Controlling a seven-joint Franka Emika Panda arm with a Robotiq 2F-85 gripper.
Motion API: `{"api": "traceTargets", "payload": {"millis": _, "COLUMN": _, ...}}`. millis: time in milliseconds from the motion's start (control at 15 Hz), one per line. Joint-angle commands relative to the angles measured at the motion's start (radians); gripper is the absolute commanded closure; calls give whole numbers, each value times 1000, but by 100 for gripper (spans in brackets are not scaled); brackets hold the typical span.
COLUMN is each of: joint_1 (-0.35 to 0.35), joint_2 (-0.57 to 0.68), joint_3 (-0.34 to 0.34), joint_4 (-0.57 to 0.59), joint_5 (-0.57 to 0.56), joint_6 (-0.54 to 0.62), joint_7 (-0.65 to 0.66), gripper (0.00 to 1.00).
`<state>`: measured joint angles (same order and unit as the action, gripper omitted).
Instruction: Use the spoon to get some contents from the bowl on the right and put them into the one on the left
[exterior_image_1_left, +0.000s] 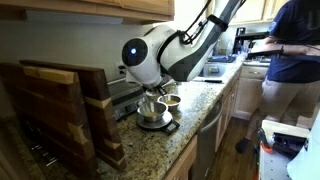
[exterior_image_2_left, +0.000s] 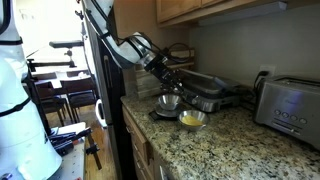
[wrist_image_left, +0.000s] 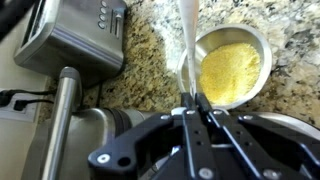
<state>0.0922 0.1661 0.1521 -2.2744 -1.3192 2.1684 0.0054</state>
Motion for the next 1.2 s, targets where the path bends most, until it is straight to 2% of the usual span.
{"api": "traceTargets", "payload": {"millis": 0, "joint_1": -17, "joint_2": -15, "joint_3": -18, "joint_4": 34, "joint_5": 165, "joint_6": -11, "joint_7": -178, "gripper": 97}}
{"api": "traceTargets", "payload": {"millis": 267, "joint_1": -41, "joint_2": -15, "joint_3": -42, "joint_4": 79, "joint_5": 354, "joint_6": -53, "joint_7": -336, "gripper": 97}}
{"api": "traceTargets", "payload": {"millis": 467, "joint_1": -64, "joint_2": -7, "joint_3": -70, "joint_4": 121, "joint_5": 473, "joint_6": -105, "joint_7": -402, "gripper": 97}}
{"api": "traceTargets", "payload": {"millis": 800, "joint_1": -118, "joint_2": 1, "joint_3": -133, "joint_4": 178, "joint_5": 612, "joint_6": -155, "joint_7": -401, "gripper": 97}}
{"api": "traceTargets", "payload": {"millis": 1133, "joint_1": -176, "joint_2": 16, "joint_3": -196, "joint_4": 203, "joint_5": 710, "joint_6": -110, "joint_7": -396, "gripper": 97}}
